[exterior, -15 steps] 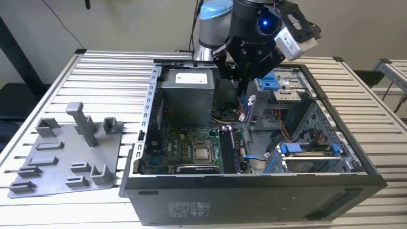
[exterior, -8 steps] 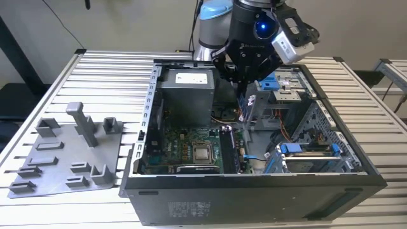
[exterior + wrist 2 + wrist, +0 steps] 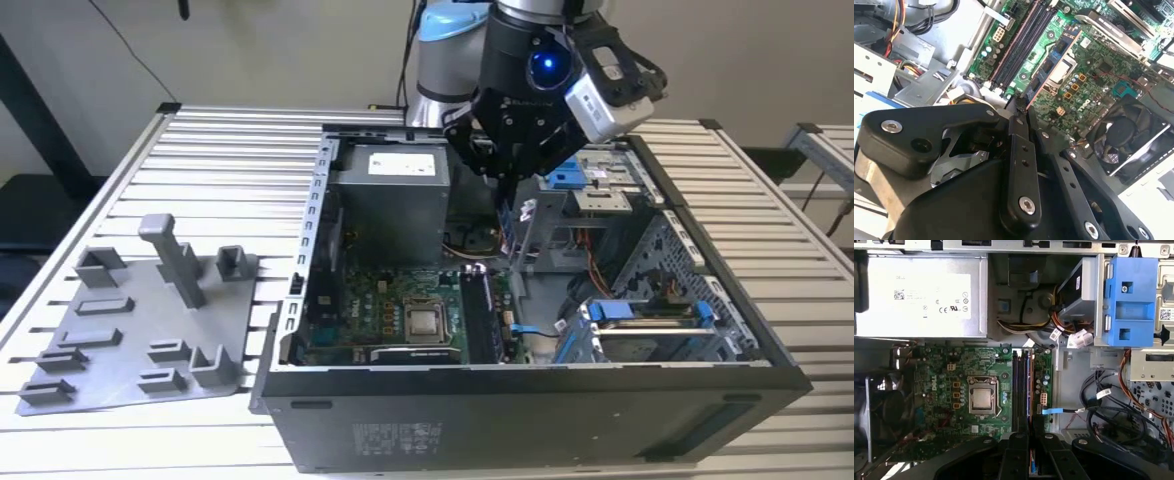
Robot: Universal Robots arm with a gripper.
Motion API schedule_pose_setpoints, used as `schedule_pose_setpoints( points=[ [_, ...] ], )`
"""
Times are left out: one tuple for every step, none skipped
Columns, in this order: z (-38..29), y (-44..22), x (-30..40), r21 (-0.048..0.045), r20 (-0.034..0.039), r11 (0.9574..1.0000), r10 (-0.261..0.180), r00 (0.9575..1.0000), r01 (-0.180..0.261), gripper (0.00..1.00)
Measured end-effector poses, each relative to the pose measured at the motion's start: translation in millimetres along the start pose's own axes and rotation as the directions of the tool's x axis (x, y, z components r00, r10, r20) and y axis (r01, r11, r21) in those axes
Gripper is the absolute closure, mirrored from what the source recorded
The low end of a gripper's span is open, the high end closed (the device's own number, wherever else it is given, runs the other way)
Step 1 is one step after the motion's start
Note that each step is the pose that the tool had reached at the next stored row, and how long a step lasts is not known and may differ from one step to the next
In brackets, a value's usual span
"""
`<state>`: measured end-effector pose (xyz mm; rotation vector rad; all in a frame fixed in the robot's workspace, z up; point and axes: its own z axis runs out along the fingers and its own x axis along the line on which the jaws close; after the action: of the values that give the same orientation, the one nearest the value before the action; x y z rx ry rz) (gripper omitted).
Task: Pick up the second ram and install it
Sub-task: 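Insert the second ram into the second slot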
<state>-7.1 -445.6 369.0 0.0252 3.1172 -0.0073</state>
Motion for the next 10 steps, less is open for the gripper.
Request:
schedule_pose_setpoints(
  points=[
    [0.0, 0.0, 0.0, 0.0, 0.0, 1.0, 0.0, 1.0, 0.0, 0.86],
    [0.2, 0.0, 0.0, -0.0002, 0.0, 1.0, 0.0, 1.0, 0.0, 0.86],
    [0.2, 0.0, 0.0, -0.0001, 0.0, 1.0, 0.0, 1.0, 0.0, 0.86],
    [0.2, 0.0, 0.0, -0.0001, 0.0001, 1.0, 0.0, 1.0, 0.0, 0.86],
    [0.2, 0.0, 0.0, -0.0002, 0.0001, 1.0, 0.0, 1.0, 0.0, 0.86],
    [0.2, 0.0, 0.0, -0.0003, 0.0001, 1.0, 0.0, 1.0, 0.0, 0.86],
    [0.2, 0.0, 0.0, -0.0004, 0.0001, 1.0, 0.0, 1.0, 0.0, 0.86],
    [0.2, 0.1, 0.0, -0.0003, 0.0001, 1.0, 0.0, 1.0, 0.0, 0.86],
    [0.4, 0.5, 0.1, 0.0007, 0.0001, 1.0, 0.0, 1.0, 0.0, 0.86],
    [0.5, 0.4, 0.1, 0.0009, 0.0001, 1.0, 0.0, 1.0, 0.0, 0.86]
  ],
)
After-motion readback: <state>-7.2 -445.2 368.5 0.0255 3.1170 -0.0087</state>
